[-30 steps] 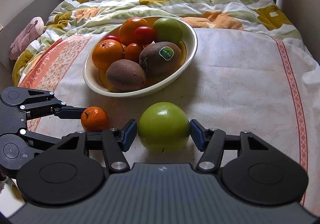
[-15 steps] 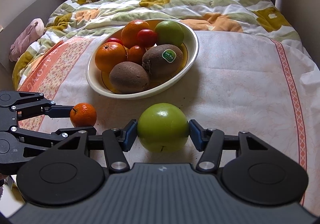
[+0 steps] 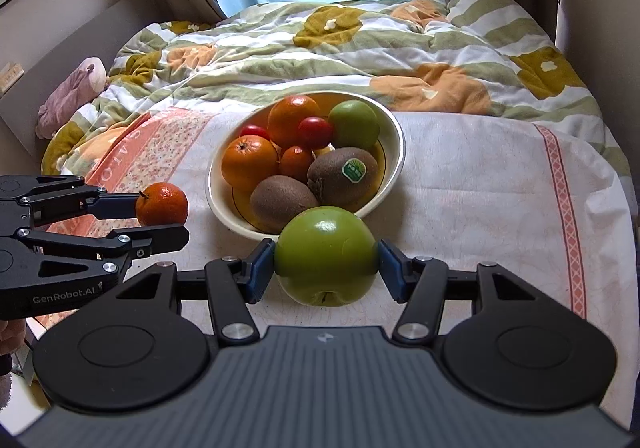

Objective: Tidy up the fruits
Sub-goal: 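Carry the mandarin into the bowl and open the left gripper while the right carries the apple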

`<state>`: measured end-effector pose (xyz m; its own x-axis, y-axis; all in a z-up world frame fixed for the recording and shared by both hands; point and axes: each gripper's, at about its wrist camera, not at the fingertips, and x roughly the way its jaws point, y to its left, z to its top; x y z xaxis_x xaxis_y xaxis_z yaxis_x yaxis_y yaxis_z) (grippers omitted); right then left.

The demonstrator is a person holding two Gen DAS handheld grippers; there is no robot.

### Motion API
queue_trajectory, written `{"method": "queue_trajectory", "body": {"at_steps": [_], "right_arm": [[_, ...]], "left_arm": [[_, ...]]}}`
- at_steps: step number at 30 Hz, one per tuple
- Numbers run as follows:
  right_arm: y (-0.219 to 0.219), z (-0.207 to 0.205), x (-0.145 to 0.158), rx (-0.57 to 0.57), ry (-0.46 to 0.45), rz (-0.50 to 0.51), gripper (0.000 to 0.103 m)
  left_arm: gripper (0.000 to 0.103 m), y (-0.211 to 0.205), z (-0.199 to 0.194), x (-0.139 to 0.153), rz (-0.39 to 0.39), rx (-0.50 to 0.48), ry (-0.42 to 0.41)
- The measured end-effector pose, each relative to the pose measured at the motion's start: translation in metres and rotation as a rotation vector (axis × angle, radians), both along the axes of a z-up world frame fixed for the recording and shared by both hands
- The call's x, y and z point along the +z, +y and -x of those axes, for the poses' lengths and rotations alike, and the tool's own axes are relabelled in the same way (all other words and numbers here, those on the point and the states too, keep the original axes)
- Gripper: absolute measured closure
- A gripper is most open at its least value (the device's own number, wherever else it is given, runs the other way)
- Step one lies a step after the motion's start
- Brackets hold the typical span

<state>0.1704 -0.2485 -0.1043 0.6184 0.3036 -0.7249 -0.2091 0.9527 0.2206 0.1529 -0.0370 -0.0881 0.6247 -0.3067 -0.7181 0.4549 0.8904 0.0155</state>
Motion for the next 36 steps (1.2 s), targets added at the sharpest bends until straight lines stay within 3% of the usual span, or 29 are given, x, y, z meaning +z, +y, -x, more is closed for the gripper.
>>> {"method": "queue_trajectory", "body": {"at_steps": [11, 22, 30, 31, 32, 34, 36], "right_arm": [[-0.002, -0.028, 0.039, -0.045, -0.060, -0.025, 0.032], [0.003, -0.066, 0.035, -0.105, -0.044, -0.019, 0.032], [0.004, -0.081, 0.023, -0.139, -0.010, -0.020, 0.032], [0.004, -0.082, 0.022, -0.141, -0.008, -0.020, 0.032], [0.004, -0.083, 0.021, -0.142, -0.006, -0.021, 0.032], [0.005, -0.084, 0.020, -0.144, -0.002, -0.022, 0.032], [0.005, -0.084, 0.019, -0.143, 0.000, -0.022, 0.032]], "left_arm": [[0.059, -0.008, -0.039, 0.031, -0.018, -0.024, -0.064], [0.059, -0.021, -0.099, 0.002, -0.063, -0.110, -0.014], [0.057, -0.026, -0.115, -0.021, -0.106, -0.155, 0.027], [0.043, -0.025, -0.115, -0.021, -0.094, -0.161, 0.032], [0.020, -0.023, -0.115, -0.021, -0.081, -0.163, 0.031], [0.007, -0.019, -0.111, -0.018, -0.071, -0.160, 0.002], [0.007, -0.017, -0.108, -0.015, -0.071, -0.161, 0.002]]}}
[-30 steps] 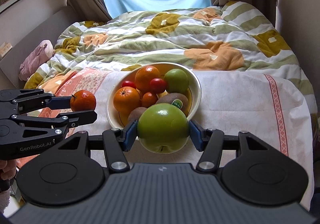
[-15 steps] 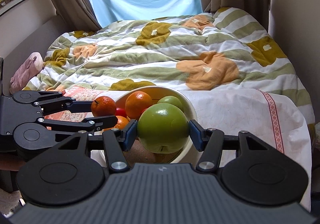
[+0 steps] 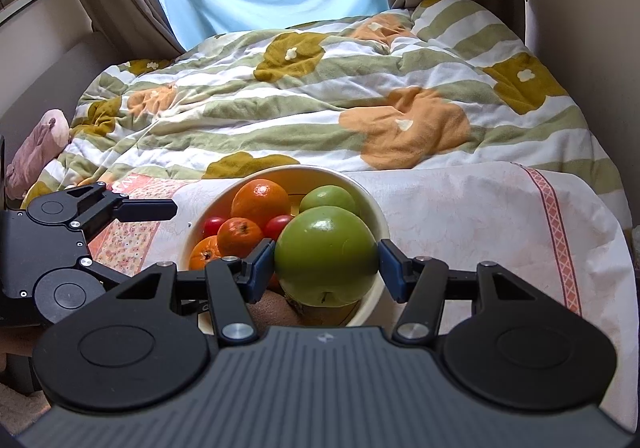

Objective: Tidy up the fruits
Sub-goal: 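Carry the mandarin into the bowl and open the left gripper while the right carries the apple, then lower the green apple into the bowl and open the right gripper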

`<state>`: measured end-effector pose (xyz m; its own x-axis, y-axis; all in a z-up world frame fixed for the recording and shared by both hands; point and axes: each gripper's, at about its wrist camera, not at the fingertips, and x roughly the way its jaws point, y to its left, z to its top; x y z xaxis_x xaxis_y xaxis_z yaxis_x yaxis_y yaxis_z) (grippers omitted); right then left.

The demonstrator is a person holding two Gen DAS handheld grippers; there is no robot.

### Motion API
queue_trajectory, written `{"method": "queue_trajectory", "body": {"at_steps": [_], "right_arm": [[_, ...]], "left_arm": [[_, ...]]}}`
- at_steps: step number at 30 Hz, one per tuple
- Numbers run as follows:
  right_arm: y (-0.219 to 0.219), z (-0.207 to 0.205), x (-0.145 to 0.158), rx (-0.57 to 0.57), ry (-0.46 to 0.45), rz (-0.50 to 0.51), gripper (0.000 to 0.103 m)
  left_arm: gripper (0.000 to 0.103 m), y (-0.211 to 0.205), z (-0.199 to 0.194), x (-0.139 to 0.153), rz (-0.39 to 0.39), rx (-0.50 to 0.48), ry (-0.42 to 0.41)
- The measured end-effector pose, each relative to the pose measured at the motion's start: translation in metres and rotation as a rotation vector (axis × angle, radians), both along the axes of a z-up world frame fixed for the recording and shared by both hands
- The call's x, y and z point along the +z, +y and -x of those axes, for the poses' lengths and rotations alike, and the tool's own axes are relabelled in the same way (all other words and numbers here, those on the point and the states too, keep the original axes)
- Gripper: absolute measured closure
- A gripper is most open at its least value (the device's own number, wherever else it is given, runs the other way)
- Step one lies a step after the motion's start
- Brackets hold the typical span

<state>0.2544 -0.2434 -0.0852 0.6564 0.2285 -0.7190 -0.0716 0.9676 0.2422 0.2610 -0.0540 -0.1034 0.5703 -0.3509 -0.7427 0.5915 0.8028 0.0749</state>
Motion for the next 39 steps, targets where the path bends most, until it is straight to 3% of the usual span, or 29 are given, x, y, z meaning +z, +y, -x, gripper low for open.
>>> {"method": "queue_trajectory", "body": {"at_steps": [19, 30, 31, 39], "right_arm": [[0.042, -0.006, -0.005, 0.143, -0.012, 0.046, 0.032], [0.063, -0.007, -0.021, 0.173, -0.019, 0.127, 0.031], [0.064, -0.006, -0.022, 0.176, -0.025, 0.131, 0.025], [0.070, -0.001, -0.034, 0.182, -0.015, 0.177, 0.005]], "left_arm": [[0.007, 0.051, 0.036, 0.018, 0.014, 0.153, 0.019], [0.007, 0.059, 0.044, 0.017, 0.012, 0.184, 0.023], [0.007, 0.060, 0.045, 0.017, 0.012, 0.185, 0.024], [0.007, 0.063, 0.049, 0.012, 0.009, 0.195, 0.039]]}}
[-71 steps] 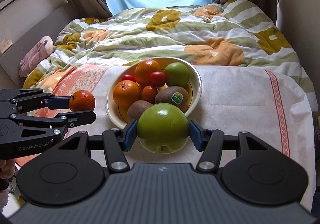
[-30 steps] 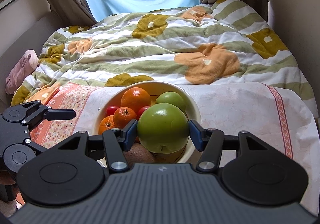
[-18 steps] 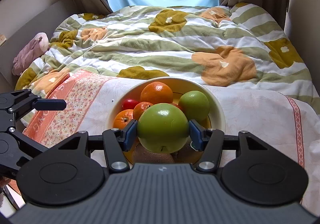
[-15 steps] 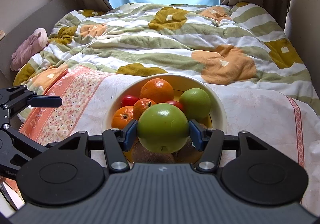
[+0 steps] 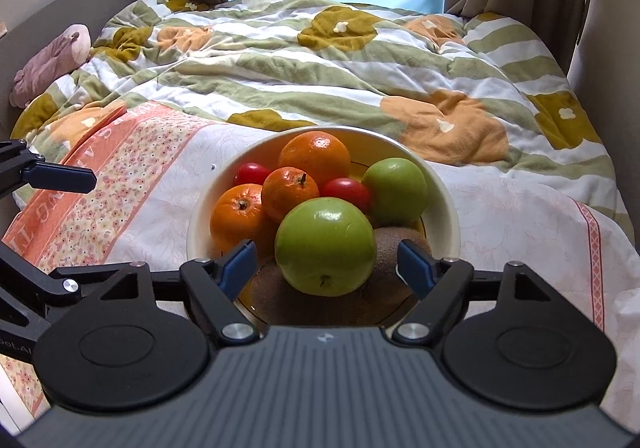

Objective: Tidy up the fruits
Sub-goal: 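Lower the green apple into the bowl and open the right gripper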

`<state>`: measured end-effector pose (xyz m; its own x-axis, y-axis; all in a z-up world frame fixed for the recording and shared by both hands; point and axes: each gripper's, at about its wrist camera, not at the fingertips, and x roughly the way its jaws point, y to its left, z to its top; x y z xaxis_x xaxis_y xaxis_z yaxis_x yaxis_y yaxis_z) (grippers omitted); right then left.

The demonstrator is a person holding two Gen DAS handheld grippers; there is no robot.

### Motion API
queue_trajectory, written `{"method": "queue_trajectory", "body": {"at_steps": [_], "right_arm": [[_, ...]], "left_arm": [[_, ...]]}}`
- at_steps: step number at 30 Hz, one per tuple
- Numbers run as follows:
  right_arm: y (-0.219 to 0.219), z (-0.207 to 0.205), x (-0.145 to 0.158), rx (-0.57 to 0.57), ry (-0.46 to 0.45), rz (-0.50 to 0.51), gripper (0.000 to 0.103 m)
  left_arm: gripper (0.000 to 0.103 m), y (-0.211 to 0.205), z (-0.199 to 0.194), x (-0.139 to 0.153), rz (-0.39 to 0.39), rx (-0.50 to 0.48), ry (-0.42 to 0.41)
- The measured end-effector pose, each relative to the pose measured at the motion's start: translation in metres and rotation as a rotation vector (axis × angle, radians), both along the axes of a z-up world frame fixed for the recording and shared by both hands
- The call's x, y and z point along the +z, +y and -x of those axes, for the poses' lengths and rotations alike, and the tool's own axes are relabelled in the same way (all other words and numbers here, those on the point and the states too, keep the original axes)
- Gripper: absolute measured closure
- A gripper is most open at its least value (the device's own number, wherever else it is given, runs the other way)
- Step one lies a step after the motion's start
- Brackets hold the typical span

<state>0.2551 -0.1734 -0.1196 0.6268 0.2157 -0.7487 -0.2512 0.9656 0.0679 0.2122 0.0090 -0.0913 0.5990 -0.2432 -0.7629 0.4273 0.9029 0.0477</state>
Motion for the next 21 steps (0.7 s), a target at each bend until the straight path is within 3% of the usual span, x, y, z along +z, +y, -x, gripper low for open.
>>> {"method": "queue_trajectory", "body": {"at_steps": [1, 10, 21], "right_arm": [[-0.001, 0.002, 0.000, -0.003, -0.003, -0.004, 0.000], [-0.014, 0.019, 0.027, -0.014, -0.047, -0.025, 0.000], [-0.051, 0.090, 0.109, -0.070, -0.147, -0.040, 0.000]], "left_arm": [[0.007, 0.000, 0.001, 0.000, 0.000, 0.002, 0.001], [0.007, 0.000, 0.015, 0.017, 0.008, 0.039, -0.038], [0.007, -0.013, 0.082, 0.091, 0.065, 0.188, -0.182]]}}
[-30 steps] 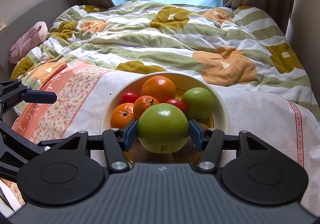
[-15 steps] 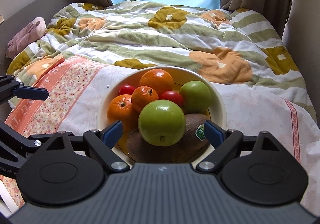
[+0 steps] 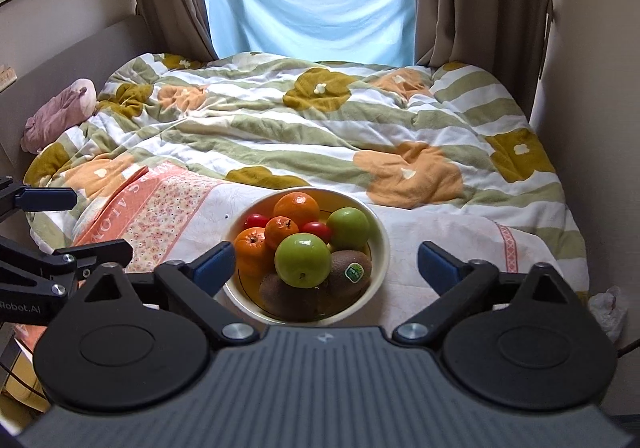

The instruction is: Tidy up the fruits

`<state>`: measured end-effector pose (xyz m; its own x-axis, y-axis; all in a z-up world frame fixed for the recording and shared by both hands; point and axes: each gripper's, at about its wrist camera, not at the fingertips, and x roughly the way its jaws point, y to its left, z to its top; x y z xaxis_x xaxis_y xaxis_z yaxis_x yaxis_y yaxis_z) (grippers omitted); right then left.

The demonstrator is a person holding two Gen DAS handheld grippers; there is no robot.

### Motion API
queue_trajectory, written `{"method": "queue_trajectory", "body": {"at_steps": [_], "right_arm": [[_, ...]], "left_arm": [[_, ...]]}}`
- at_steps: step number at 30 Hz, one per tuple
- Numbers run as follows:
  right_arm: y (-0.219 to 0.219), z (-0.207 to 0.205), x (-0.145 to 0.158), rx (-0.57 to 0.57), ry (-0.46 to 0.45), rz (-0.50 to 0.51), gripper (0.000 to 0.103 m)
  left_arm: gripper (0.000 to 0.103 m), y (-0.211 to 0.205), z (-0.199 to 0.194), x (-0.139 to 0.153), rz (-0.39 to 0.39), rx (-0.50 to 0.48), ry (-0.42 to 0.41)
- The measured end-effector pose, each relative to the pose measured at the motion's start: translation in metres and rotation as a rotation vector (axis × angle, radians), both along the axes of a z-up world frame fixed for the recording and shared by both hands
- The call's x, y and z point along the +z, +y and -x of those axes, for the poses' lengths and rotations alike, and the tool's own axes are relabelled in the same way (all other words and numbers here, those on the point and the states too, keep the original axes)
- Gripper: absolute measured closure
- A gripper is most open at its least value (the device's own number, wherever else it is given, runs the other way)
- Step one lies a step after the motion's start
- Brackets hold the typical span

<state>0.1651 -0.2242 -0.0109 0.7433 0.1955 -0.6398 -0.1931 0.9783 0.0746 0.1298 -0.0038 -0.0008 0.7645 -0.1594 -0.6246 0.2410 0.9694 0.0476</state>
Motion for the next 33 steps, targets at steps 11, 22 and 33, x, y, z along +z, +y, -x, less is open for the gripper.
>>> {"method": "queue_trajectory", "body": {"at_steps": [11, 22, 33], "right_arm": [[-0.027, 0.088, 0.036, -0.116, -0.007, 0.040, 0.000], [-0.018, 0.134, 0.040, -0.195, 0.011, 0.058, 0.000], [-0.008, 0.148, 0.043, -0.236, 0.007, 0.059, 0.000]], "left_arm": [[0.000, -0.006, 0.068, 0.043, 0.021, 0.163, -0.097], [0.000, -0.001, 0.101, 0.037, 0.009, 0.175, -0.050], [0.000, 0.009, 0.108, 0.034, 0.017, 0.148, -0.055]]}}
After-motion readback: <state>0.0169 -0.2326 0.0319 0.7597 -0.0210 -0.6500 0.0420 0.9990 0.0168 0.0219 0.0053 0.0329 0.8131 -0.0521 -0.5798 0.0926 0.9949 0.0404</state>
